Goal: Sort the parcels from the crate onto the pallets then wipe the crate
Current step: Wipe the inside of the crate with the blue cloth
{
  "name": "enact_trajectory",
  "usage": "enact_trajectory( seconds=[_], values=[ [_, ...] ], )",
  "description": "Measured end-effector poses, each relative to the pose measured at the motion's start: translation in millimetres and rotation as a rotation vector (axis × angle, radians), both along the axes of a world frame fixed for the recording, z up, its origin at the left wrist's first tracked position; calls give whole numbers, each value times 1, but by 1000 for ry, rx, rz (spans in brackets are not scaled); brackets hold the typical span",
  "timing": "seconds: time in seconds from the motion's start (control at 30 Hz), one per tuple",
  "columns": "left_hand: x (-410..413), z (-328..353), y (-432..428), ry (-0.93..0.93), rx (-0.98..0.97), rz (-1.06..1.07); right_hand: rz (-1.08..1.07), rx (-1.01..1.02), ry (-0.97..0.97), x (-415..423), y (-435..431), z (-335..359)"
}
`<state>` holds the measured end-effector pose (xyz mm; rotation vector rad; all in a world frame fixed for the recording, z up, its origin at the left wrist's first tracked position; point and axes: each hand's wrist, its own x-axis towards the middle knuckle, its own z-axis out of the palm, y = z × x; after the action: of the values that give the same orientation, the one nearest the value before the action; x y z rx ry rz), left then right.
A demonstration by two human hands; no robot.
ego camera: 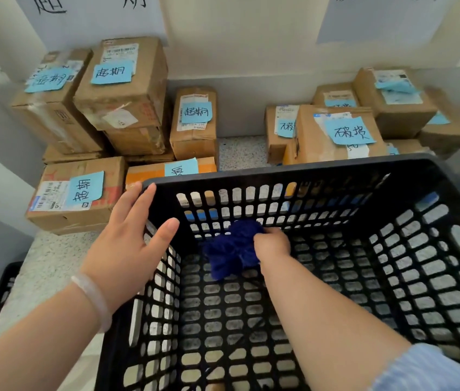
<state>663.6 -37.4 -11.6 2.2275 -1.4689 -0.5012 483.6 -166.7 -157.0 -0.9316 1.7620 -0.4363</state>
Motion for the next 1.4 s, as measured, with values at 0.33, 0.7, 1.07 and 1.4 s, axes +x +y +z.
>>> enact_trajectory(
  seconds=[0.33, 0.7, 1.07, 1.4],
  values=[
    [-3, 6, 0, 0, 19, 8, -650, -208, 20, -112, -37, 8],
    [-2, 5, 0, 1, 28, 5, 290, -274, 407, -89, 1, 6],
    [3, -5, -2, -2, 8, -7, 1083, -654, 433, 40, 37, 10],
    [8, -15, -4, -11, -3, 8, 1412, -650, 700, 74, 49, -37]
  ],
)
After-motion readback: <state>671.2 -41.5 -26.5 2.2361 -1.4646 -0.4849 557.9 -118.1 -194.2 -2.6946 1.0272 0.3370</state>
